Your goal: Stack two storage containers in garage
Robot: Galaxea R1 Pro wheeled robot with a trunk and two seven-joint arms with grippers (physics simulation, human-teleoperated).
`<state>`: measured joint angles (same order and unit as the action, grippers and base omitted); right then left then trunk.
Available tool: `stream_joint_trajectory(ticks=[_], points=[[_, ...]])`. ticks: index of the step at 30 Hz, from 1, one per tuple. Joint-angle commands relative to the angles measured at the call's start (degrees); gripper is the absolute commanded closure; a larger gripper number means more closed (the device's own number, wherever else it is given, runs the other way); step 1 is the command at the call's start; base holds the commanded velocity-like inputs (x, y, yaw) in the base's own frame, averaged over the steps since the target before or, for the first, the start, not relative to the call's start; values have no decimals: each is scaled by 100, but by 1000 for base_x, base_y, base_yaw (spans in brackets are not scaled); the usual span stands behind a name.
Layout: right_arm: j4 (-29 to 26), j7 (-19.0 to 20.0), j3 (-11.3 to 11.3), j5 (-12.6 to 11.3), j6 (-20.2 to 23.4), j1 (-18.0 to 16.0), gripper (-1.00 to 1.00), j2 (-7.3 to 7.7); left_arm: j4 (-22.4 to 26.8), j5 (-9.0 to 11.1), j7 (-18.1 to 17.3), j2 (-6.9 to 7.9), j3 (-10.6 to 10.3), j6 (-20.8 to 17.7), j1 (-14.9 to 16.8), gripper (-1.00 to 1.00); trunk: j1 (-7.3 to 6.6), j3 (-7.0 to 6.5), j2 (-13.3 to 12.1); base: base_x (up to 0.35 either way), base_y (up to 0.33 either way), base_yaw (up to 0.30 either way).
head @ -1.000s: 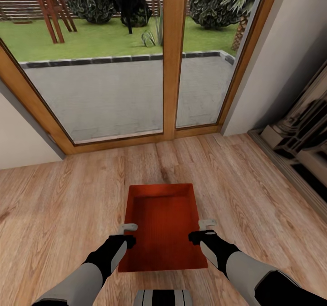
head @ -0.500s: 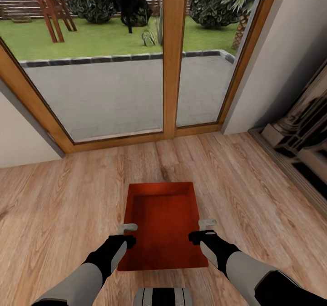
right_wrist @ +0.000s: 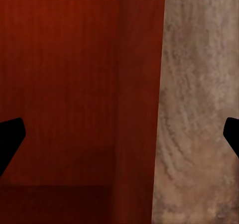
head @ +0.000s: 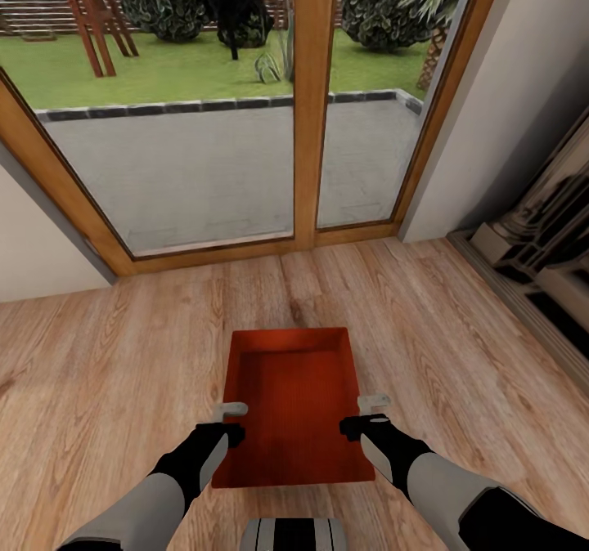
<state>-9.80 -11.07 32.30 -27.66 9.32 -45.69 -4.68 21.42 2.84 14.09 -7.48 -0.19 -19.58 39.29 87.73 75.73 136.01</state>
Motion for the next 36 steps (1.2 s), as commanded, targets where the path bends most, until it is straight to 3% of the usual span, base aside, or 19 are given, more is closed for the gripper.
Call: stream_joint_trajectory(ticks=[1, 8, 36], points=[[-13, -36, 48, -38, 34, -2, -100, 2, 11, 31, 25, 0, -5, -29, 0, -100, -1, 4, 1, 0, 0, 0], [-13, -36, 48, -38, 32, -2, -100, 2, 11, 32, 38, -1, -7, -29, 0, -100, 65, 58, 122, 0, 0, 0], [-13, -36, 48, -36, 43, -2, -100, 2, 13, 32, 33, 1, 37, -34, 0, -100, 65, 58, 122, 0, 0, 0]])
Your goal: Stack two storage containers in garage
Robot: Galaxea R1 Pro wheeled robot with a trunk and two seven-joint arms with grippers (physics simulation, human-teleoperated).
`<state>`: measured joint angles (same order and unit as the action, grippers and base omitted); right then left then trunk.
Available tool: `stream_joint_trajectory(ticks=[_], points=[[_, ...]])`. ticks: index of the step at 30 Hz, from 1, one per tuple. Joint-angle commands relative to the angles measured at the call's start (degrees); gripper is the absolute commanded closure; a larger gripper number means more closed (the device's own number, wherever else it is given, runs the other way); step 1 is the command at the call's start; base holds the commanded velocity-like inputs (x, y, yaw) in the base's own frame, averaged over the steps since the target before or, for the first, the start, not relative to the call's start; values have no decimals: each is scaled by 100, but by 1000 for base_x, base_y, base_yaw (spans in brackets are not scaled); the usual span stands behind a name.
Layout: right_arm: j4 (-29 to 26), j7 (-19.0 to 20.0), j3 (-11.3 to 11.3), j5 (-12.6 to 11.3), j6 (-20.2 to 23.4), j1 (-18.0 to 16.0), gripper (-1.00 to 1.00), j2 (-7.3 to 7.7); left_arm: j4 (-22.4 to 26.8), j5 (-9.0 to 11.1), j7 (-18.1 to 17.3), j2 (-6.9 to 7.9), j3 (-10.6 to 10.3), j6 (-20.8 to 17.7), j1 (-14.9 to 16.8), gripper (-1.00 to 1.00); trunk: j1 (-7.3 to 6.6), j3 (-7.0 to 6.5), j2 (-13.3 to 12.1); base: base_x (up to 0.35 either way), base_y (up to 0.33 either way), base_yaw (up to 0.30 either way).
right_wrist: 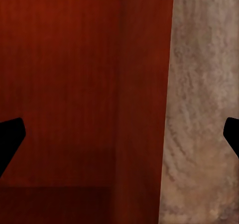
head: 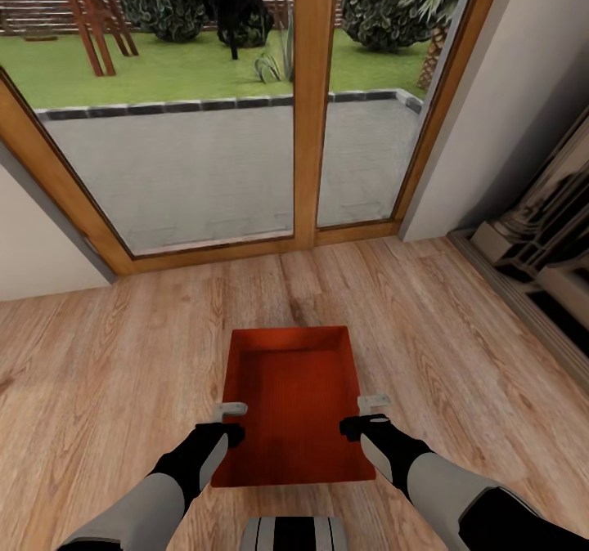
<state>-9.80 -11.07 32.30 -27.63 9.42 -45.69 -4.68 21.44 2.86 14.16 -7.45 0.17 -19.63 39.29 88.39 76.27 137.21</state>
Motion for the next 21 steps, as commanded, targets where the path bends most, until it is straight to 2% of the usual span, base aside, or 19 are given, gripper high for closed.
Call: stream_joint_trajectory(ticks=[1, 4, 5, 21], points=[[-13, -36, 48, -38, 34, -1, -100, 2, 11, 31, 25, -2, 1, -29, 0, -100, -1, 4, 1, 0, 0, 0], [-13, -36, 48, -40, 34, -1, -100, 2, 10, 32, 31, -2, 2, -33, 0, -100, -1, 4, 1, 0, 0, 0], [-13, -36, 48, -40, 34, -1, 100, 2, 8, 35, 32, -2, 5, -44, 0, 100, -1, 4, 1, 0, 0, 0], [-13, -44, 48, -41, 16, -1, 100, 11, 10, 43, 106, -1, -35, -32, 0, 100, -1, 4, 1, 0, 0, 0]])
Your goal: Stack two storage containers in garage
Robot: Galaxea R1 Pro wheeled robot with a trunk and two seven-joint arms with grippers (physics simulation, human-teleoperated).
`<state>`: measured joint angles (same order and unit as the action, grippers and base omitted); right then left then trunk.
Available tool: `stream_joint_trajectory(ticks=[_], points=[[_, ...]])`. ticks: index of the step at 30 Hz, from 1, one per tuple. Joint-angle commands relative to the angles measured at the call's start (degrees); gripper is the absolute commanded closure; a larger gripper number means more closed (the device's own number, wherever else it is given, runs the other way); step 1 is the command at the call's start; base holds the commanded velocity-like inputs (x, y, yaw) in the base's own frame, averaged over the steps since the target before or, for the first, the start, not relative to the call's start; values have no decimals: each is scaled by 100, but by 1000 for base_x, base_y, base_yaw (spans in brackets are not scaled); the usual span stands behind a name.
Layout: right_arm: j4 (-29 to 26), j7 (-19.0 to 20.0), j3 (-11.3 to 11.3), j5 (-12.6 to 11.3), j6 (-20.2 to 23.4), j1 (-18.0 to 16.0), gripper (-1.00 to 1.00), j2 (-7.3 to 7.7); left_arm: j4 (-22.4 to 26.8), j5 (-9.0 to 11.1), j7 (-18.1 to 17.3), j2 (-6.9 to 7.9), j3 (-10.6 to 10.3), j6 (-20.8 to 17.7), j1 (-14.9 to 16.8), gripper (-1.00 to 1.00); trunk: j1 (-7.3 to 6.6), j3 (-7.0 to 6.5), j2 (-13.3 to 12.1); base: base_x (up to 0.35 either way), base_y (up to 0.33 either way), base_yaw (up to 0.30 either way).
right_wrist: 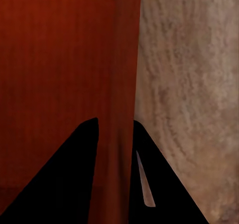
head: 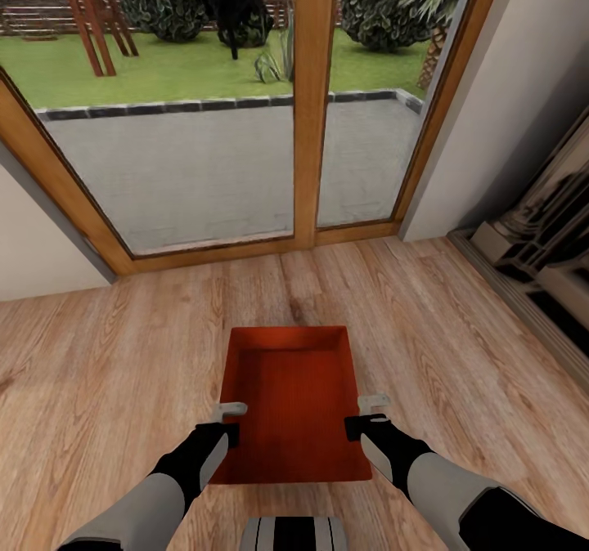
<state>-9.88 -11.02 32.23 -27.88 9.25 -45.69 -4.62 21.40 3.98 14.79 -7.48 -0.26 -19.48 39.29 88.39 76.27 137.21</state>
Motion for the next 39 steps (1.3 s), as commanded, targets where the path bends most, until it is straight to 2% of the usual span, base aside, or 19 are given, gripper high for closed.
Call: stream_joint_trajectory(ticks=[1, 7, 39], points=[[-5, -49, 55, -16, 33, -1, 100, 5, 13, -72, 46, 2, 7, -48, 0, 100, -1, 4, 1, 0, 0, 0], [-5, -48, 55, -16, 33, -1, 100, 5, 13, -72, 45, 1, 44, -60, 0, 100, -1, 4, 1, 0, 0, 0], [-5, -47, 55, -17, -18, -1, 100, 5, -48, -37, 50, 5, 52, -109, 0, 100, -704, -571, -1282, 0, 0, 0]])
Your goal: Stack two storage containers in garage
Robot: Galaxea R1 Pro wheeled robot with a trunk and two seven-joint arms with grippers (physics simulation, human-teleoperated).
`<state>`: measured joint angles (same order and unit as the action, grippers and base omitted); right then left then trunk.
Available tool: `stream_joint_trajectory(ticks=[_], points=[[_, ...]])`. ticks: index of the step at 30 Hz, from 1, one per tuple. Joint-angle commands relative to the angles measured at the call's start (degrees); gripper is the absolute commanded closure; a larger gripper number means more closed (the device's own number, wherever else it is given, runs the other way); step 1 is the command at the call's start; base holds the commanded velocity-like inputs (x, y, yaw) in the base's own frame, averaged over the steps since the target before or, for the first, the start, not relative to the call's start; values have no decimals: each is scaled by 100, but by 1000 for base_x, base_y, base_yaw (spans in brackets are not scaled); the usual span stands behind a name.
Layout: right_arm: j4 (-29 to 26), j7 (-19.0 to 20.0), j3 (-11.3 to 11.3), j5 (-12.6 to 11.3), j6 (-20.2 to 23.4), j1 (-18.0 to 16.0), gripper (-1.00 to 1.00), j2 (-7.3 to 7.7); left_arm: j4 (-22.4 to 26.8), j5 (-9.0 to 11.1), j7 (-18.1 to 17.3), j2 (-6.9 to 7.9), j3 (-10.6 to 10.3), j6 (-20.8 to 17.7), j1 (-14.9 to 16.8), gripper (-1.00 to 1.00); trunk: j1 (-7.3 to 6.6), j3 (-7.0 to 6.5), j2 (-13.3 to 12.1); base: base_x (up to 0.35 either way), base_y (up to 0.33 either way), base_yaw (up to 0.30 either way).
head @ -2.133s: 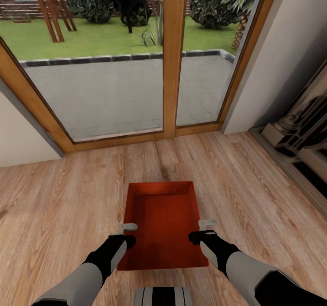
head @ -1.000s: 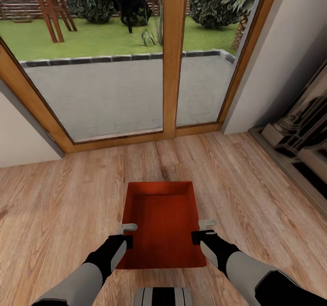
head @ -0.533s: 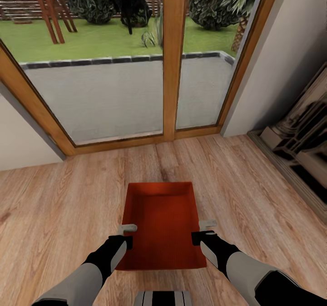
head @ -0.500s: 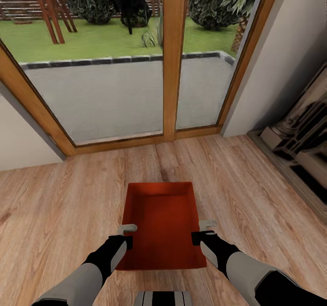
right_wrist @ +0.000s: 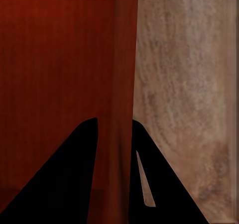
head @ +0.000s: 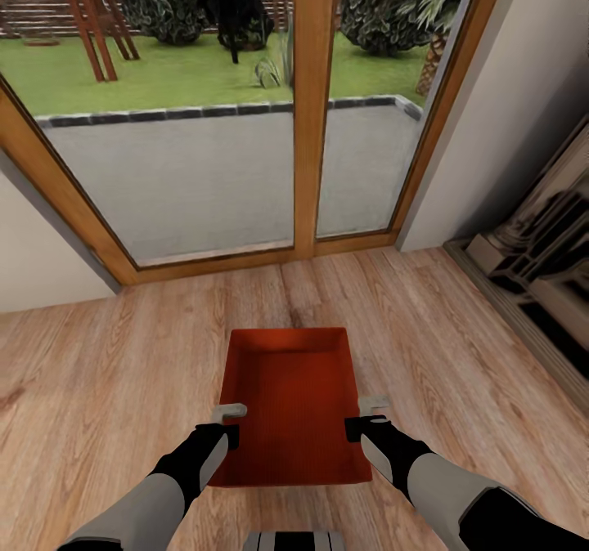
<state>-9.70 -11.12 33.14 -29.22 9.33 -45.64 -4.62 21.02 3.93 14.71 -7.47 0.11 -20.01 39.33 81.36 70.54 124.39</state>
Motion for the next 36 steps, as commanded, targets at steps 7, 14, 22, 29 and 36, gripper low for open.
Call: stream_joint_trajectory(ticks=[7, 14, 22, 29, 36], points=[[-37, -31, -35, 111, -80, -6, 100, 13, -11, -38, 59, 1, 15, -55, -4, 100, -155, -123, -281, 0, 0, 0], [-41, -31, -35, 118, -150, -6, 100, 13, -11, -41, 59, 3, 15, -55, -4, 100, -309, -248, -562, 0, 0, 0], [-41, -32, -35, 118, -155, -6, 100, 13, -11, -42, 59, 7, 15, -55, -4, 100, -485, -392, -882, 0, 0, 0], [-41, -31, -35, 118, -158, -6, 100, 13, -11, -42, 54, 8, 15, -55, -4, 100, -638, -518, -1163, 0, 0, 0], [-41, -31, -35, 118, -152, -6, 100, 13, -11, -42, 56, 7, 15, -55, -4, 100, -792, -643, -1444, 0, 0, 0]])
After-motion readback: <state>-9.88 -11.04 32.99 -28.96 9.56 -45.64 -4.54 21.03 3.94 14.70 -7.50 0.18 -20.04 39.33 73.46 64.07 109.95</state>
